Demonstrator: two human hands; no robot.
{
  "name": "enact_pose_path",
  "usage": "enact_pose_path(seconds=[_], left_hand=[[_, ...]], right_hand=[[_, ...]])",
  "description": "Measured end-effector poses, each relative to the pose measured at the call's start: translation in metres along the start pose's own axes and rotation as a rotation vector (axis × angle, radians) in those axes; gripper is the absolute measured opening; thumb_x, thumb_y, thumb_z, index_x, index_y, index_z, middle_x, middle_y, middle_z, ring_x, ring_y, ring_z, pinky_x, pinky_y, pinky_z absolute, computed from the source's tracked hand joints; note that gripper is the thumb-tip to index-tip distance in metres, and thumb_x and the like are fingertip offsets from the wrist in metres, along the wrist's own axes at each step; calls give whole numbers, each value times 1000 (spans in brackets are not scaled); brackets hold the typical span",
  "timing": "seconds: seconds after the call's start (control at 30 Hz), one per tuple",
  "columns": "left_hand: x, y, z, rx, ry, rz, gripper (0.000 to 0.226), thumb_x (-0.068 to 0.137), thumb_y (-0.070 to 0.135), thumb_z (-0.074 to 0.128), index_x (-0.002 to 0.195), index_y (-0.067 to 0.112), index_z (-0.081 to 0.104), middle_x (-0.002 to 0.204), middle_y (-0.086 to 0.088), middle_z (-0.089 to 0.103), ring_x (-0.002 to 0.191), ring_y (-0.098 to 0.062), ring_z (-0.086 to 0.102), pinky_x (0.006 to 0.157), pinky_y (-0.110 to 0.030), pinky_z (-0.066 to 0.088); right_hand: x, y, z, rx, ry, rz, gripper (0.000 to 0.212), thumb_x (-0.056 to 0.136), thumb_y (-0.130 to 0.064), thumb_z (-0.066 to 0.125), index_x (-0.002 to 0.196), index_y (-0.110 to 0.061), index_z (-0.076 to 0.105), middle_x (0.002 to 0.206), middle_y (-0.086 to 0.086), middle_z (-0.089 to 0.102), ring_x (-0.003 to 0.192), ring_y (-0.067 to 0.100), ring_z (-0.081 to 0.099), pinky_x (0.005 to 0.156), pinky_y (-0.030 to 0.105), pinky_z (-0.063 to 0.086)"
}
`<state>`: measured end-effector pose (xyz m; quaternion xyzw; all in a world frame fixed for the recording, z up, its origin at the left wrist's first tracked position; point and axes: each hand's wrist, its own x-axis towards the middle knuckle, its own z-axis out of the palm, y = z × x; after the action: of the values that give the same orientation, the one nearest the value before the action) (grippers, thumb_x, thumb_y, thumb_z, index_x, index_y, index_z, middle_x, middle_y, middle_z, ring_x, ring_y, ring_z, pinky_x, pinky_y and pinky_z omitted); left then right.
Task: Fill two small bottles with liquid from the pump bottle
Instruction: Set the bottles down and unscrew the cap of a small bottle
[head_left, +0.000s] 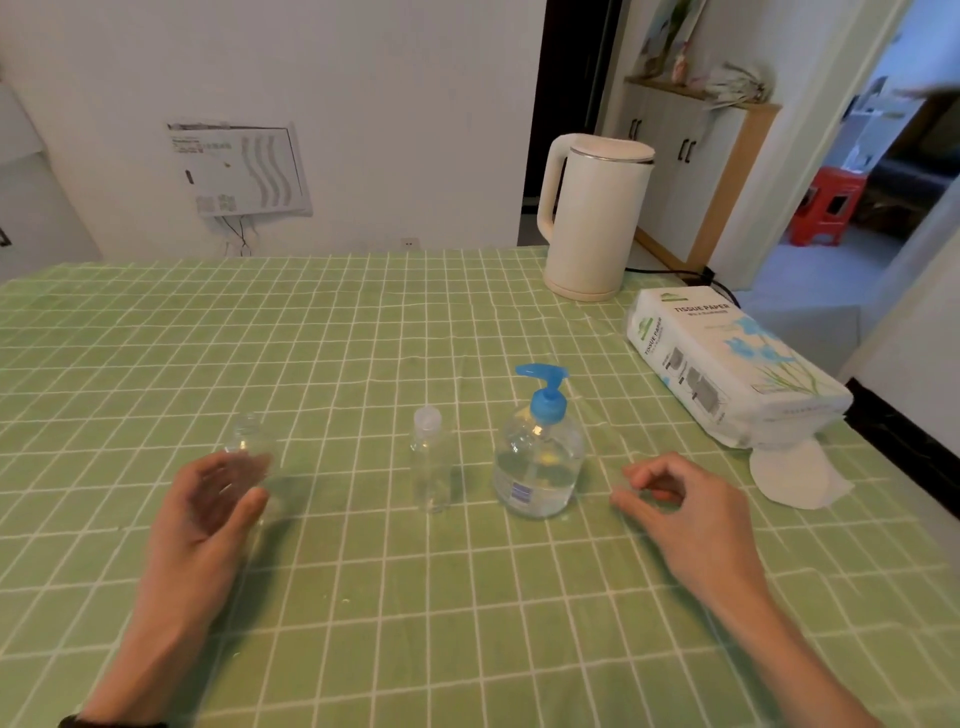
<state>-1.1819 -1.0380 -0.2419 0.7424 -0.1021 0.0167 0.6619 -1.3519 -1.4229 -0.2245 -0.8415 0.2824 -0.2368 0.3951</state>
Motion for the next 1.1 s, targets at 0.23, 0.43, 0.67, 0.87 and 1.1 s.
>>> enact_pose_path(seconds=[0.23, 0.43, 0.67, 0.87, 1.1], left_hand=[[1, -7, -6, 37, -22, 0, 42, 97, -6, 59, 132, 16, 53, 133, -2, 70, 124, -13, 67, 107, -31, 53], [0, -1, -8, -19, -36, -37, 52, 89, 6, 68, 122, 44, 56, 134, 5, 70, 127, -9, 65, 108, -33, 52], [-24, 19, -2, 179, 187, 146, 65, 80, 37, 81, 131, 51, 44, 138, 25, 53, 128, 6, 52, 112, -27, 41], [-61, 54, 58, 248, 0, 388, 51, 82, 44, 80, 124, 38, 52, 118, 27, 59, 103, -4, 63, 80, -12, 49], [-26, 45, 116, 240, -147, 104, 75, 86, 27, 84, 145, 18, 39, 143, 9, 50, 133, -7, 51, 112, -28, 45]], right_hand=[[0, 6, 7, -35, -38, 44, 35, 78, -14, 97, 91, -29, 69, 102, -12, 79, 98, 9, 76, 97, 33, 60], [-3, -1, 2, -45, -79, 81, 42, 75, -18, 99, 104, -30, 71, 106, -18, 74, 99, 4, 72, 99, 34, 58], [-8, -11, -7, 52, -14, 53, 58, 77, -25, 96, 129, -25, 69, 117, -13, 73, 106, 7, 72, 103, 34, 54], [-19, -24, -6, 245, 160, -85, 15, 92, -25, 83, 98, -33, 73, 91, -18, 74, 79, 2, 67, 67, 9, 54], [-37, -57, 13, 319, 54, -244, 16, 94, -20, 78, 87, -35, 76, 80, -4, 75, 67, 21, 64, 56, 30, 55]])
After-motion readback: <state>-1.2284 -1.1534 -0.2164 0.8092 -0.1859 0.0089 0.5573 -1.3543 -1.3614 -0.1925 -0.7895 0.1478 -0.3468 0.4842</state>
